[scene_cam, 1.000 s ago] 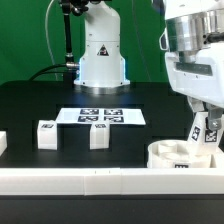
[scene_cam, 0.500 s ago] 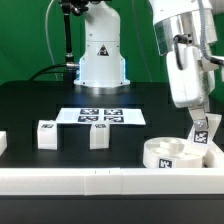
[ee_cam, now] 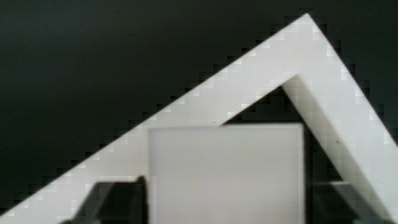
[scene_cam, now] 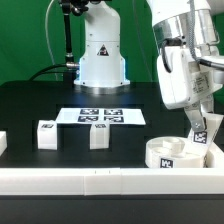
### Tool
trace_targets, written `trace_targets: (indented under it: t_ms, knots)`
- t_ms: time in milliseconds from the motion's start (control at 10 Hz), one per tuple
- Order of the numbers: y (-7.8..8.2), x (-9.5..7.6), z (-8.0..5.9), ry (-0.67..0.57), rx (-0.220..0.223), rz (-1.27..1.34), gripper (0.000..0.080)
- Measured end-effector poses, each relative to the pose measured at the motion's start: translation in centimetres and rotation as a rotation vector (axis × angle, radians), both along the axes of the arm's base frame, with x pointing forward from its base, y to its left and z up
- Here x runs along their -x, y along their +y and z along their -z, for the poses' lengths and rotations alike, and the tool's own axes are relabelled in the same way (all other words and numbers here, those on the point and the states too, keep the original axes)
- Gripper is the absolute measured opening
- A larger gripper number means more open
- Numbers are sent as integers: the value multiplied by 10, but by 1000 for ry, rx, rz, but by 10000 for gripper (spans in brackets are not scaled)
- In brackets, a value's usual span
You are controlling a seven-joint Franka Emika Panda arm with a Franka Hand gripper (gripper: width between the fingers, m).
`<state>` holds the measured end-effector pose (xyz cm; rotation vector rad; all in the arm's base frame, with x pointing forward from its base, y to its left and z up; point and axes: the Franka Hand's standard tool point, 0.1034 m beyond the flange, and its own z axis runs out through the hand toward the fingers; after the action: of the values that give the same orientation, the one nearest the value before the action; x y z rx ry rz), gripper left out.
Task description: Assemble stool
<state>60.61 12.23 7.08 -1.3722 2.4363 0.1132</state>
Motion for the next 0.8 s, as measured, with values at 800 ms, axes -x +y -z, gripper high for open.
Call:
trace_targets:
  t_ms: [800]
  knots:
    - [-4,-6,-21,-106,134,-596,649]
